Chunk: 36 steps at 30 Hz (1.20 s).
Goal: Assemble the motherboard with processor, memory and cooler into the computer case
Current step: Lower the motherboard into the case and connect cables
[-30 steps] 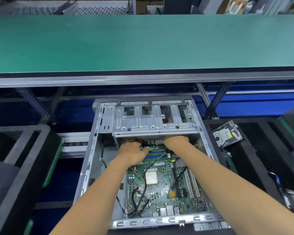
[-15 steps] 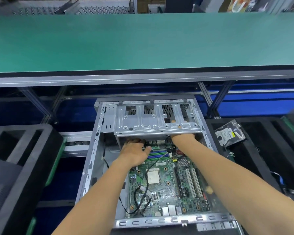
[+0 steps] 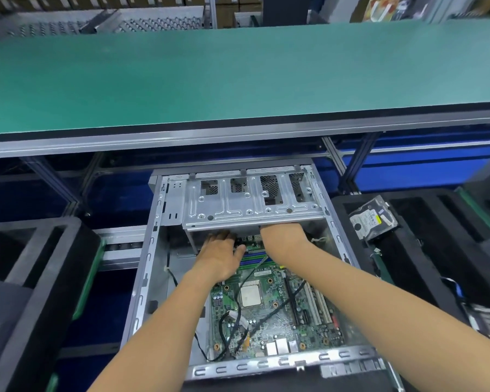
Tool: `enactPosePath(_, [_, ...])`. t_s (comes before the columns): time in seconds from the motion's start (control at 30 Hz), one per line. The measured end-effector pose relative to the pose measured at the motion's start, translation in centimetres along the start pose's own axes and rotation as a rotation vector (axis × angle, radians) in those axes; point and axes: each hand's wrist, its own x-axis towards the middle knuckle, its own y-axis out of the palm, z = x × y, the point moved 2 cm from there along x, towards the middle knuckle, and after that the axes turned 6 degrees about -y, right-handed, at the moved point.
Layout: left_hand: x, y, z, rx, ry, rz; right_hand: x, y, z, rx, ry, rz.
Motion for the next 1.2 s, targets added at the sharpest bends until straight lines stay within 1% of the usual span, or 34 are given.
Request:
enactPosePath(0.07, [-0.6, -0.9, -0.6, -0.057, 0.067, -0.121, -0.6, -0.4, -0.8, 0.054, -0.108, 0.068])
enactPosePath(0.13, [-1.6, -1.9, -1.9, -0.102, 0.181, -0.260, -1.7, -0.9, -1.5, 0.135, -0.219, 0.177])
enactPosePath(0.17, [-2.0, -2.2, -2.8, -0.110, 0.245, -0.290, -2.3, -1.2, -1.8, 0.138, -0.255, 0.198])
enactPosePath(0.2, [-2.6, -2.3, -3.9, -0.104, 0.311, -0.277, -2.9, -1.4, -2.1, 0.115, -0.274, 0.191])
enactPosePath(0.23, [-3.0, -2.2, -5.0, -0.080, 0.376, -0.224, -3.3, -1.7, -2.6, 0.079, -0.276, 0.167])
enactPosePath(0.3, [-4.0, -1.1, -7.2, -0.002, 0.453, -0.050, -4.2, -1.8, -3.4, -0.009, -0.251, 0.130])
enactPosePath(0.37, [-4.4, 0.2, -9.0, 0.080, 0.451, 0.089, -4.8, -1.9, -4.0, -0.079, -0.246, 0.149])
enactPosePath(0.4, [-4.6, 0.9, -9.9, 0.131, 0.441, 0.121, -5.1, -1.9, -4.3, -0.087, -0.254, 0.158])
enactPosePath(0.47, [-4.8, 1.6, -11.2, 0.232, 0.440, 0.122, -5.3, -1.9, -4.9, -0.050, -0.259, 0.140])
enactPosePath(0.53, [-4.8, 2.0, -11.7, 0.272, 0.444, 0.113, -5.5, -1.9, -5.3, -0.023, -0.257, 0.077])
enactPosePath(0.67, [-4.8, 2.4, -11.3, 0.267, 0.445, 0.185, -5.5, -1.0, -5.3, -0.024, -0.254, -0.084])
enactPosePath(0.73, [-5.1, 2.6, -11.2, 0.232, 0.427, 0.239, -5.5, -1.0, -5.3, 0.040, -0.243, -0.114])
enactPosePath(0.83, [-5.5, 2.8, -11.8, 0.289, 0.486, 0.285, -5.5, -1.2, -5.7, 0.169, -0.226, -0.173])
enactPosePath(0.9, [-5.8, 2.1, -11.9, 0.233, 0.510, 0.350, -5.7, -1.1, -5.8, 0.239, -0.218, -0.202])
enactPosePath(0.97, [-6.0, 0.6, -10.9, 0.070, 0.516, 0.447, -5.9, -1.2, -5.9, 0.281, -0.214, -0.215])
enactPosePath(1.0, [-6.1, -0.4, -9.9, -0.034, 0.494, 0.512, -6.0, -1.2, -5.9, 0.296, -0.215, -0.220])
enactPosePath(1.07, [-6.2, -2.0, -7.3, -0.269, 0.373, 0.615, -6.2, -1.3, -5.9, 0.304, -0.226, -0.223])
enactPosePath(1.1, [-6.1, -2.6, -6.0, -0.348, 0.305, 0.589, -6.2, -1.3, -5.9, 0.301, -0.230, -0.221])
enactPosePath(1.13, [-5.9, -3.2, -4.8, -0.381, 0.240, 0.492, -6.2, -1.3, -5.8, 0.294, -0.236, -0.224])
enactPosePath(1.2, [-5.1, -4.0, -2.7, -0.298, 0.126, 0.175, -6.2, -1.3, -5.8, 0.277, -0.243, -0.226])
